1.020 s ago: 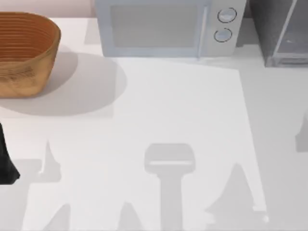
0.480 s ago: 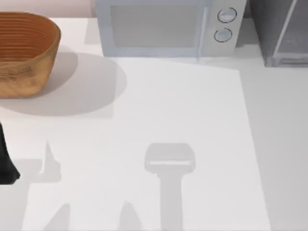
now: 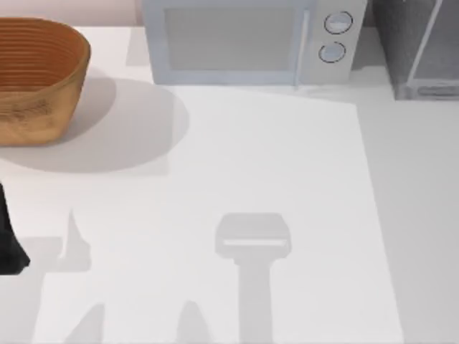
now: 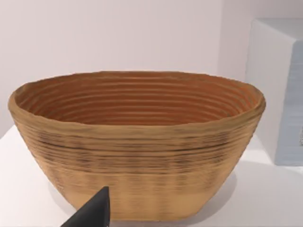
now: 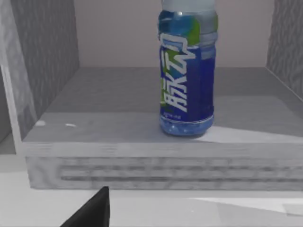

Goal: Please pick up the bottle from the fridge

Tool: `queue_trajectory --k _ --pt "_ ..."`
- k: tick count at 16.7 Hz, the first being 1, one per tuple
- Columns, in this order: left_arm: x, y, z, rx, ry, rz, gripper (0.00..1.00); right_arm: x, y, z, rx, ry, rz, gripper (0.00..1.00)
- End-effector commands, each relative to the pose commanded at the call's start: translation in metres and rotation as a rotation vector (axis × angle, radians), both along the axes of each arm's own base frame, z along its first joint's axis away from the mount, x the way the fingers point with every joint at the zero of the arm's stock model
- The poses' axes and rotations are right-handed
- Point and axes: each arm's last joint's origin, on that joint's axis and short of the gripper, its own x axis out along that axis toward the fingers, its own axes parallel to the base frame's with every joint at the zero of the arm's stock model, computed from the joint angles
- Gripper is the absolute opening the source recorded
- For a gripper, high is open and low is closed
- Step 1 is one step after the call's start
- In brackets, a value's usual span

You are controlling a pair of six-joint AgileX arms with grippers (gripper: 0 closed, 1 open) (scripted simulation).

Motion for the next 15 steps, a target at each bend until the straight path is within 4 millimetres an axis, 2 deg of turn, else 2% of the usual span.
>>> queue_trajectory --k 3,5,8,11,13,15 --pt "0.000 0.000 0.000 0.000 0.000 0.000 1.00 0.004 0.001 -0.001 0.003 0.006 0.005 1.00" --pt "0.000 0.000 0.000 0.000 0.000 0.000 1.00 0.019 -0.002 -0.003 0.004 0.013 0.010 1.00" --pt "0.000 0.000 0.000 0.000 0.000 0.000 1.00 0.062 -0.008 -0.005 -0.005 0.008 0.012 1.00" --pt "0.000 0.000 0.000 0.000 0.000 0.000 1.00 0.120 -0.012 0.000 -0.025 -0.024 0.004 1.00" --pt "0.000 0.000 0.000 0.000 0.000 0.000 1.00 0.152 -0.008 0.002 -0.029 -0.027 -0.003 1.00" --pt "0.000 0.000 0.000 0.000 0.000 0.000 1.00 0.175 -0.002 0.001 -0.028 -0.015 -0.007 1.00"
